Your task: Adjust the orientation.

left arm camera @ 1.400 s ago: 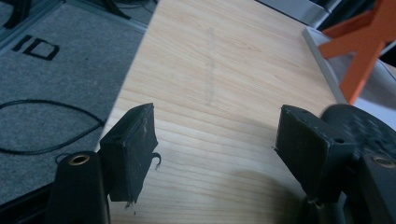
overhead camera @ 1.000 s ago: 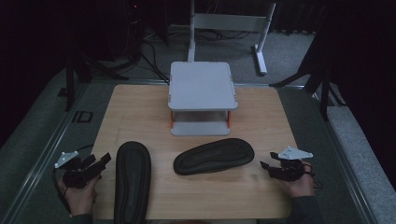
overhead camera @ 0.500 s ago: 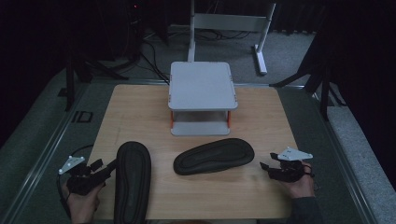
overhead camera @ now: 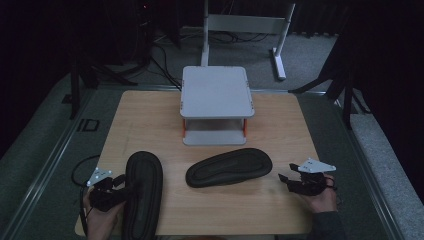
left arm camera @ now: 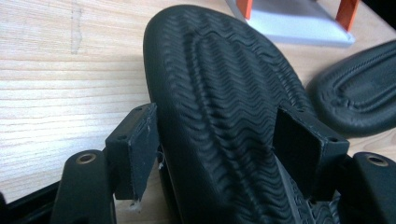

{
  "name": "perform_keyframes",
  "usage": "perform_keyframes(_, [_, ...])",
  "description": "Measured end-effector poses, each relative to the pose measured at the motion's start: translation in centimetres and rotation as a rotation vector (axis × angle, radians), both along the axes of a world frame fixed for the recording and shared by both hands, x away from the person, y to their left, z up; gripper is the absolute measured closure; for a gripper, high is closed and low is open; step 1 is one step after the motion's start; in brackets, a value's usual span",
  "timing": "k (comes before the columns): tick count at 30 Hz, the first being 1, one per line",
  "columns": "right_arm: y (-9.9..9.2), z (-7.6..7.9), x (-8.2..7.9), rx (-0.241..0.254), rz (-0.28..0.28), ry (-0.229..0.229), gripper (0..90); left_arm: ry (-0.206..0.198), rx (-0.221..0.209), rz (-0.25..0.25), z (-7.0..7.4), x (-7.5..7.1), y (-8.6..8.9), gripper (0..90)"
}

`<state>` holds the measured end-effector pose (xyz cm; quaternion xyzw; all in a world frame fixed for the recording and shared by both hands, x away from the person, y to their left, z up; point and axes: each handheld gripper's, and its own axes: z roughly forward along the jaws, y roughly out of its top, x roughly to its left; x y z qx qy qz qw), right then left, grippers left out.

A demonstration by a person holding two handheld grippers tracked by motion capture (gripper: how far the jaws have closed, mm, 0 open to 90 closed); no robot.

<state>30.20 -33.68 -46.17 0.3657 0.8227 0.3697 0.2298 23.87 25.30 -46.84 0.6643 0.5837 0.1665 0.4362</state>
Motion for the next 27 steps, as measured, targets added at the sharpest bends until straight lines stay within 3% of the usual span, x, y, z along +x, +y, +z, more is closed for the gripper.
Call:
perform_keyframes(3, [0.0, 0.0, 0.0, -0.004, -0.001, -0.003, 38.9, 0.001, -0.001, -0.005, 0.1, -0.1, -0.3, 31.7])
perform_keyframes(11, [0.1, 0.1, 0.0, -0.005, 0.001, -0.007, 39.1, -0.028, 0.006, -0.076, 1.1, -0.9, -2.2, 33.7])
perform_keyframes(14, [0.0, 0.1, 0.0, -0.001, -0.001, -0.012, 39.1, -0.03, 0.027, -0.043, 1.1, -0.7, -2.0, 32.1])
perform_keyframes(16, [-0.1, 0.2, -0.1, 0.0, -0.003, -0.014, 39.1, -0.019, 0.039, -0.012, 0.9, -0.5, -1.5, 29.1])
perform_keyframes(19, [-0.1, 0.2, -0.1, 0.003, -0.004, -0.017, 39.1, 0.023, 0.017, -0.004, 0.3, -0.3, -0.5, 27.2])
perform_keyframes(23, [-0.1, 0.2, -0.1, 0.0, -0.001, -0.013, 39.1, 0.053, -0.011, -0.033, -0.4, -0.2, -0.3, 27.4])
perform_keyframes(27, [0.0, 0.2, -0.1, -0.002, -0.001, -0.013, 39.1, 0.055, 0.023, -0.066, -0.2, -0.3, -1.1, 30.5])
